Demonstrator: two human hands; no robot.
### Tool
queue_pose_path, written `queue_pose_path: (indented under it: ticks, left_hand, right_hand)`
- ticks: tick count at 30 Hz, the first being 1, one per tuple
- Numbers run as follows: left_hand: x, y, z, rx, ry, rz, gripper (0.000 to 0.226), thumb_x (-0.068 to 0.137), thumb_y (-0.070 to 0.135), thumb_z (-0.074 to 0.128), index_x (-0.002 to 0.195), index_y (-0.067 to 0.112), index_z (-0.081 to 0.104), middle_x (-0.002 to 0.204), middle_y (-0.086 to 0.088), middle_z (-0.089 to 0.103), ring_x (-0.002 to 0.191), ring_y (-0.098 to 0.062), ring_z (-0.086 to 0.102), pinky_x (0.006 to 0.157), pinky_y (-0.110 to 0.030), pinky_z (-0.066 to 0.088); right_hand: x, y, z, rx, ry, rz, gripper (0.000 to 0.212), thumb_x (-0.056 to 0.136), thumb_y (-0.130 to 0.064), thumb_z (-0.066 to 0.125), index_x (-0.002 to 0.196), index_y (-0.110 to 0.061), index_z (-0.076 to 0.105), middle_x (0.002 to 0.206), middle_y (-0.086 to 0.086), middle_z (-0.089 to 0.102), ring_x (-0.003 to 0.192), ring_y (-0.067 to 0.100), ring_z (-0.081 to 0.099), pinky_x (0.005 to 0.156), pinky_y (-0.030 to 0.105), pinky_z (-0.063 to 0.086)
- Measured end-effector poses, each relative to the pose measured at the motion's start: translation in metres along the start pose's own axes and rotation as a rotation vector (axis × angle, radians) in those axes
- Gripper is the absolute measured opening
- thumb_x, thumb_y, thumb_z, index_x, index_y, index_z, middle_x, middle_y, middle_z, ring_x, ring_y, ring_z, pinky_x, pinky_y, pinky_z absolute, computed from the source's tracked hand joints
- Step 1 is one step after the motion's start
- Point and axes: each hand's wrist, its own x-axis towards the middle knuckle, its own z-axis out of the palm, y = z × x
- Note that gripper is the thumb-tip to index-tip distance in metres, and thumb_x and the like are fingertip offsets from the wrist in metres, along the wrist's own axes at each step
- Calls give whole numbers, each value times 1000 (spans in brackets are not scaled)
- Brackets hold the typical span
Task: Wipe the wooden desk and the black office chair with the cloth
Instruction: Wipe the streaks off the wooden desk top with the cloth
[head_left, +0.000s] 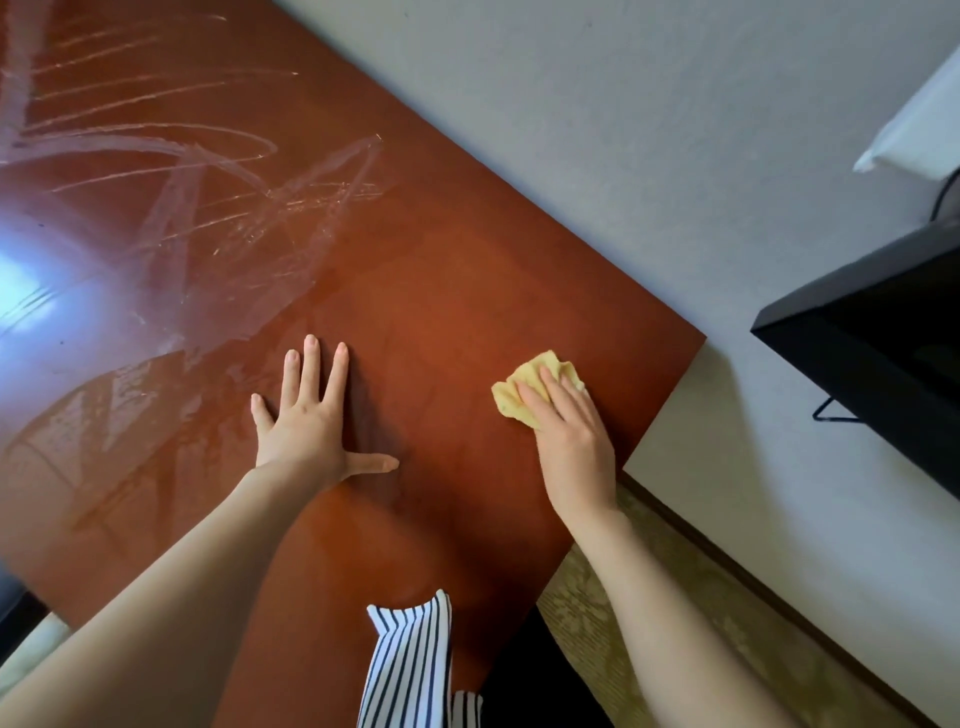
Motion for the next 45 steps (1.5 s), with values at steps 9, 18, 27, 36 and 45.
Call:
queue_pose_path:
  ticks: [9,18,27,36,45]
  left_hand:
    - [1,0,4,29,21,13,141,54,81,64,140,30,-35,151,-1,-38,142,-22,-27,113,-58,4]
    - [2,-1,5,-1,29,39,139,54,79,65,129,32,-42,150,-2,-40,141,-24,-29,113,-60,1]
    - [2,-4,9,-21,52,56,137,53,80,64,133,34,-38,151,0,-39,141,-23,-30,113,-59,-2]
    - [-1,-5,12,72,99,81,124,64,84,50,142,32,-31,153,-2,-35,142,-26,-28,112,-61,0]
    - [-41,-60,46,102,415,118,72,91,64,15,148,23,29,156,-4,25,144,-29,19,108,-67,16]
  right_hand:
    - [27,63,-24,-21,39,434,43,93,2,52,132,-16,55,148,5,40,138,31,33,105,41,38]
    - [130,49,-2,96,148,592,39,96,-3,47,132,-16,55,150,1,38,141,23,27,110,36,32]
    - [122,-51,41,34,-69,173,45,98,-3,43,139,-21,47,152,6,33,142,24,25,118,37,19]
    - [39,-59,20,131,-239,-366,51,83,5,64,130,-15,58,138,9,52,131,28,45,111,46,32]
    - [31,-1,-11,47,-410,-772,65,70,14,72,128,-14,59,137,9,52,128,26,47,102,48,43]
